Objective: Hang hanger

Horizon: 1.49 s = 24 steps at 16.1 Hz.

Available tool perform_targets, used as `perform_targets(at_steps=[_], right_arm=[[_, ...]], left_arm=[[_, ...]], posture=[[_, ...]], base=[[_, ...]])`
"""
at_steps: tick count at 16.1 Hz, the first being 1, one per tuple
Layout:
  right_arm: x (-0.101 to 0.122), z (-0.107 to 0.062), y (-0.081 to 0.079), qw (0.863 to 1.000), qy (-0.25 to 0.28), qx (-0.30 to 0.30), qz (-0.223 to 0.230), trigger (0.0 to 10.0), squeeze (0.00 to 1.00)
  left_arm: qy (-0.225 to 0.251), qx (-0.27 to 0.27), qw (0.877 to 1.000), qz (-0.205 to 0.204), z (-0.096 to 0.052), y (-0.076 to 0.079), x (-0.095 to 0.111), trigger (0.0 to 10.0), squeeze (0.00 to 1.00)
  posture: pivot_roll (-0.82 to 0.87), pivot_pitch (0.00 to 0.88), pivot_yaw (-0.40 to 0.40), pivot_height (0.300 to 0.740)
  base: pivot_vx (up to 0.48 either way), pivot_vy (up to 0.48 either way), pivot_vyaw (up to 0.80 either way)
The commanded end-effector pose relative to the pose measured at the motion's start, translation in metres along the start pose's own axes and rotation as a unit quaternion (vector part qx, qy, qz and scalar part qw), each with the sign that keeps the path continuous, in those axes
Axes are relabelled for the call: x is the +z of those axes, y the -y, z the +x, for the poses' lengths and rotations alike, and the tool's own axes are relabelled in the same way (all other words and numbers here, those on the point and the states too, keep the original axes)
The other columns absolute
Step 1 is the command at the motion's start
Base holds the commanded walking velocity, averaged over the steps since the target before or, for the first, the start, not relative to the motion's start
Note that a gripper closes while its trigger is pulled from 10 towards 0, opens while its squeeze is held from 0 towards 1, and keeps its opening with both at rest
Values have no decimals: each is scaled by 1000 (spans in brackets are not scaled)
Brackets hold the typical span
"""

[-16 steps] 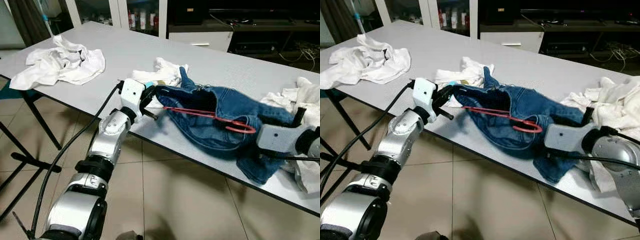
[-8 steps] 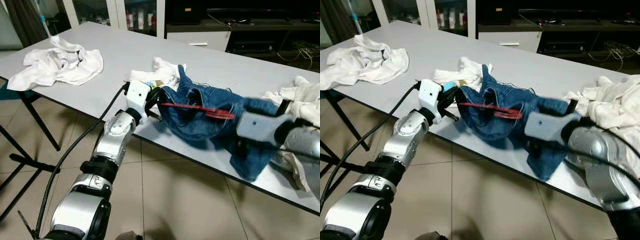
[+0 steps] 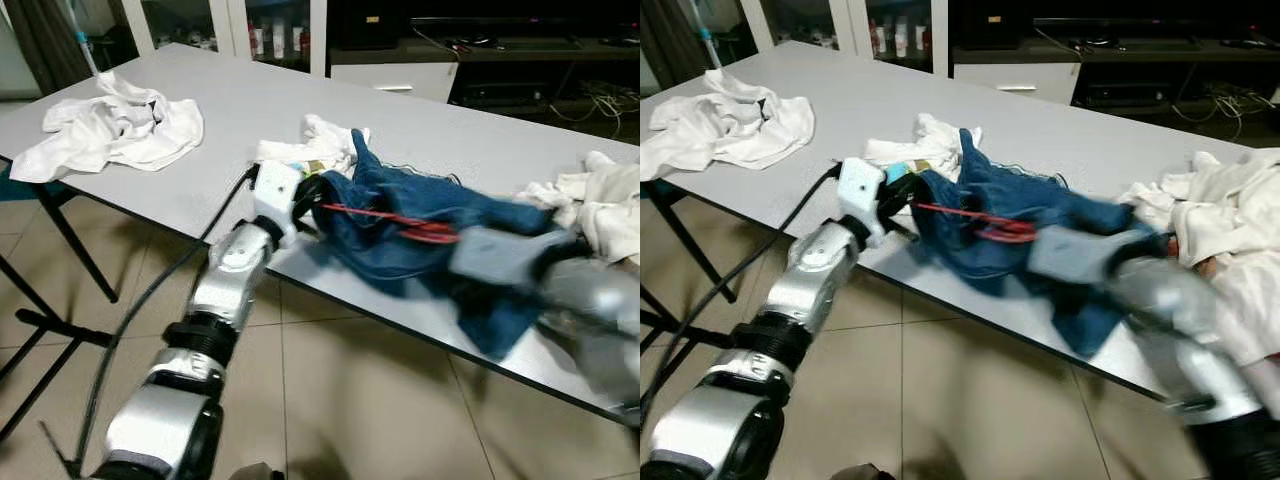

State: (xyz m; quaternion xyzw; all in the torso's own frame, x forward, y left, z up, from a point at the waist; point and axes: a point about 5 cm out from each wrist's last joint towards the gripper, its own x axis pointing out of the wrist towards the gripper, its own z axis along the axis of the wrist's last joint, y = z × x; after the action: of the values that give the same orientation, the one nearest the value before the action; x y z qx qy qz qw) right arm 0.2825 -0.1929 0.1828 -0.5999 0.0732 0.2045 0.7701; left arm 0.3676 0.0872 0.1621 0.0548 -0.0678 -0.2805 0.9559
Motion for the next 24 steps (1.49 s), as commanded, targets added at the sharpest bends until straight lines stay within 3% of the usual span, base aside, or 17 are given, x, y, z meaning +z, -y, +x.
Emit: perform_targets(at_steps=[1,2,3,5,9,14,18,20,21,22,23,24], right_arm=[[2,-2,9,1000,-6,-28,-1,0,0],[1,-1,9,999,-10,-32,3,0,0],[-3,-1,12,999,-22,-42,10,0,0],[-12,-2,19,997,-43,-56,8,0,0],[-16,0,18,997,-49,-51,16,0,0],[-11,-13,16,998,29,-5,63,0,0],[-12,-29,17,995,81,31,59,0,0],[-15,-35,18,993,92,44,60,0,0],[-18,-37,21,992,98,43,70,0,0],[-19,-40,24,989,112,41,84,8980,0],[-19,-41,25,988,120,41,89,10000,0],[-19,-41,25,988,120,41,89,10000,0]], left_arm=[[26,-13,999,16,6,2,18,0,0],[34,-18,999,18,7,3,23,0,0],[55,-29,998,21,10,5,36,2157,0],[69,-41,996,39,11,2,51,3451,0],[71,-45,995,55,9,-1,58,4039,0],[28,-10,998,60,0,-26,41,4275,0],[23,-10,998,59,-1,-24,37,4196,0],[22,-12,998,58,-1,-23,36,4824,0],[20,-11,998,60,-2,-25,35,10000,0],[15,-7,998,61,-2,-27,34,10000,0],[14,-6,998,62,-3,-28,34,10000,0],[14,-6,998,62,-3,-28,34,10000,0]], posture=[[-13,0,23,723],[-14,0,26,723],[-14,0,26,723],[-13,0,32,723],[-1,0,29,723],[-2,0,27,723],[-10,0,23,723],[-10,0,21,723],[-9,0,22,723],[-8,0,22,723],[-7,0,22,723],[-7,0,22,723]], base=[[0,0,0],[0,0,0],[0,0,0],[0,0,0],[0,0,0],[0,0,0],[0,0,0],[0,0,0],[0,0,0],[0,0,0],[0,0,0],[0,0,0]])
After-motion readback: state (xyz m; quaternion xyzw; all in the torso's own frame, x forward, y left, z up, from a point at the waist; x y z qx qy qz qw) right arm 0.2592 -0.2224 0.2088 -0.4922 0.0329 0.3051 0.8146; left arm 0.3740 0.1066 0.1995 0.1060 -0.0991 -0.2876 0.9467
